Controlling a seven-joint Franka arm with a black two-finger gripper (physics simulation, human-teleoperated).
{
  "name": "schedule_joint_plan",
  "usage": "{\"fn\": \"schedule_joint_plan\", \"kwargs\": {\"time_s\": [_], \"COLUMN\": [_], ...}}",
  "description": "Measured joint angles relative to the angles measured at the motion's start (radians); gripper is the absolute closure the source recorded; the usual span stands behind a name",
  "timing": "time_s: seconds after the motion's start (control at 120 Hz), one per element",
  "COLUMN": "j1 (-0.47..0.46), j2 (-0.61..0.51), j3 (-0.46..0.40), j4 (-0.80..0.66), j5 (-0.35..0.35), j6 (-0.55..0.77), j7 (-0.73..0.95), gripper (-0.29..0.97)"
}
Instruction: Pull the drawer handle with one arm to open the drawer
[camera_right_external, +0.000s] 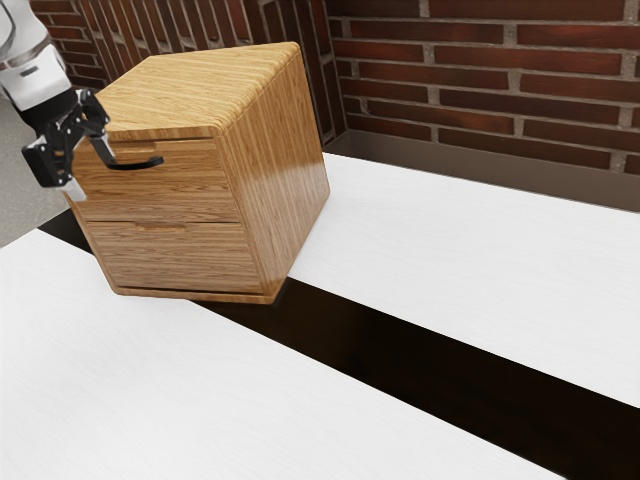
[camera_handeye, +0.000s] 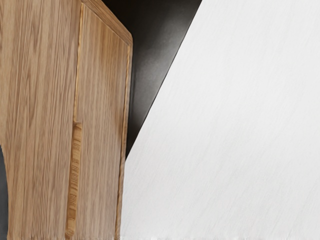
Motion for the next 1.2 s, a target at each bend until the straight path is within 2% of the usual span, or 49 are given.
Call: {"fn": "schedule_joint_plan", "kwargs": {"time_s": [0.642,0.967,1.2], "j1": [0.010,0.004,-0.003], "j2": [0.060,0.066,0.067], "j3": [0.001,0.000,0.000], "j4": [0.035,0.029,0.021], "j5": [0.000,0.011,0.030], "j6": [0.077,0.129,0.159], "j7": [0.031,0.037,0.039], "gripper": [0.01,0.21,0.26]}}
